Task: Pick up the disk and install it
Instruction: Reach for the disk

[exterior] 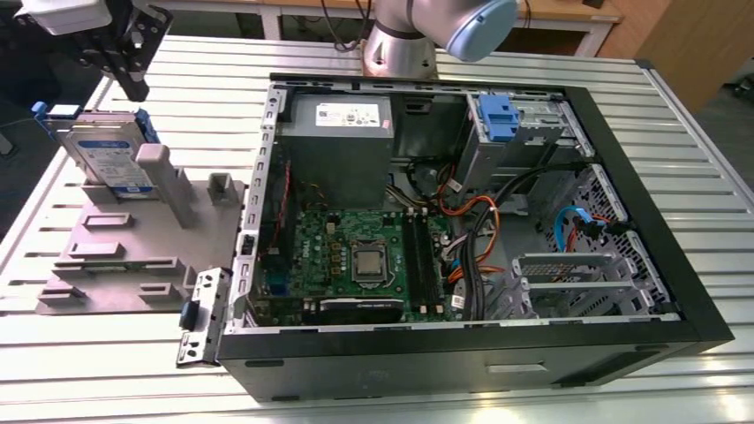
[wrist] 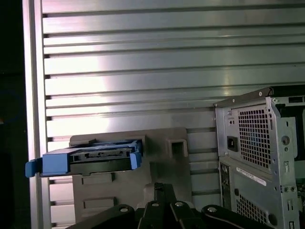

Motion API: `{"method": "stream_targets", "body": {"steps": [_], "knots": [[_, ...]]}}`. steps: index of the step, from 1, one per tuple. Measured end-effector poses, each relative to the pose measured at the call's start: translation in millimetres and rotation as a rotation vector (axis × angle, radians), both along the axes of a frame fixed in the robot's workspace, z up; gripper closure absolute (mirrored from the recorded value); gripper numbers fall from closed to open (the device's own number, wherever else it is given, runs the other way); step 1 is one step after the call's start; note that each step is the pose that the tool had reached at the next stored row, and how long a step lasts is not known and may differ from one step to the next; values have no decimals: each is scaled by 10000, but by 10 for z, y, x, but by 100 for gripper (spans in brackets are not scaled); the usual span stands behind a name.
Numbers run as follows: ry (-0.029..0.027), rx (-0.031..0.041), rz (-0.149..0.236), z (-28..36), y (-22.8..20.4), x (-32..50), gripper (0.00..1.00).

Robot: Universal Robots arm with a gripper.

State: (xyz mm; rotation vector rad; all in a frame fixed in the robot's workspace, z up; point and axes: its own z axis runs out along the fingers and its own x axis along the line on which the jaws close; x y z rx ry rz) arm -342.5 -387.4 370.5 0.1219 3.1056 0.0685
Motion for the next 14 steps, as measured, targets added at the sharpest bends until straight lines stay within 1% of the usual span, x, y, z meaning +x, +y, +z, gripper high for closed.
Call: {"method": "stream_targets", "body": {"steps": [7, 14], "knots": [[-10, 0, -2, -52, 35, -211, 89], [-11, -8, -4, -112, 66, -389, 89]]}}
